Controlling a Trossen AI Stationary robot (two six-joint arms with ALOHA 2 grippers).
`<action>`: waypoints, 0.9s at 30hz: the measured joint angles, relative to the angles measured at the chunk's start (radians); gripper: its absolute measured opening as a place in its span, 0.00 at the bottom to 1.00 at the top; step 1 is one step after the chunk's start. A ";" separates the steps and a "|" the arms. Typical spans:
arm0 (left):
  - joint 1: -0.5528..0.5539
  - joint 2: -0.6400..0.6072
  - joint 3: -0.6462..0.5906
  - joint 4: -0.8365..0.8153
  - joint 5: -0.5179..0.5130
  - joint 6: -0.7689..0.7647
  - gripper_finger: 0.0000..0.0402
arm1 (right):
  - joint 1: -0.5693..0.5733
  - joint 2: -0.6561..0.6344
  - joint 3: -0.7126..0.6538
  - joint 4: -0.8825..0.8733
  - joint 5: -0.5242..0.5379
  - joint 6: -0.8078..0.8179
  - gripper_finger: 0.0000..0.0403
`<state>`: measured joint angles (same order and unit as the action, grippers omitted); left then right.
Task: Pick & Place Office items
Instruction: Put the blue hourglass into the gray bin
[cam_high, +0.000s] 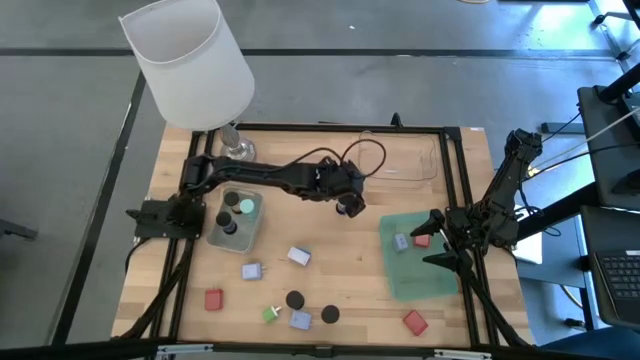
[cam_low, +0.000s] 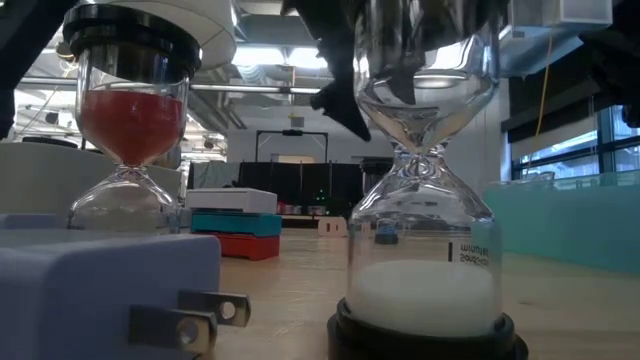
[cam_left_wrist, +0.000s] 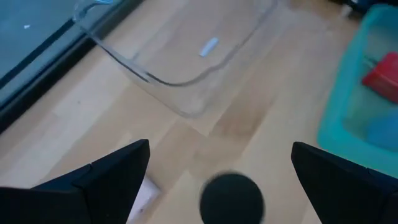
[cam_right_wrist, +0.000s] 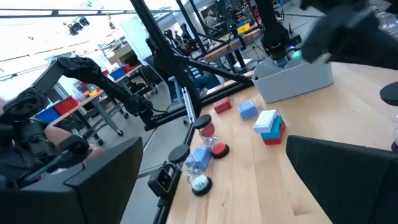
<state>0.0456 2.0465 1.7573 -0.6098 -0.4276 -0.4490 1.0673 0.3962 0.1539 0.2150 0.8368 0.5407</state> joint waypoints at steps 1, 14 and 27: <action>0.007 0.005 0.000 -0.010 0.004 -0.017 0.97 | 0.000 0.000 0.000 -0.001 0.000 0.000 0.99; 0.049 0.097 -0.001 -0.021 0.105 -0.161 0.97 | 0.000 0.000 0.000 -0.006 0.000 0.000 0.99; 0.033 0.110 -0.001 -0.083 0.126 -0.250 0.96 | 0.000 0.000 0.000 -0.007 0.000 0.000 0.99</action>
<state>0.0790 2.1569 1.7561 -0.6924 -0.3013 -0.6992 1.0676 0.3962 0.1543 0.2081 0.8368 0.5407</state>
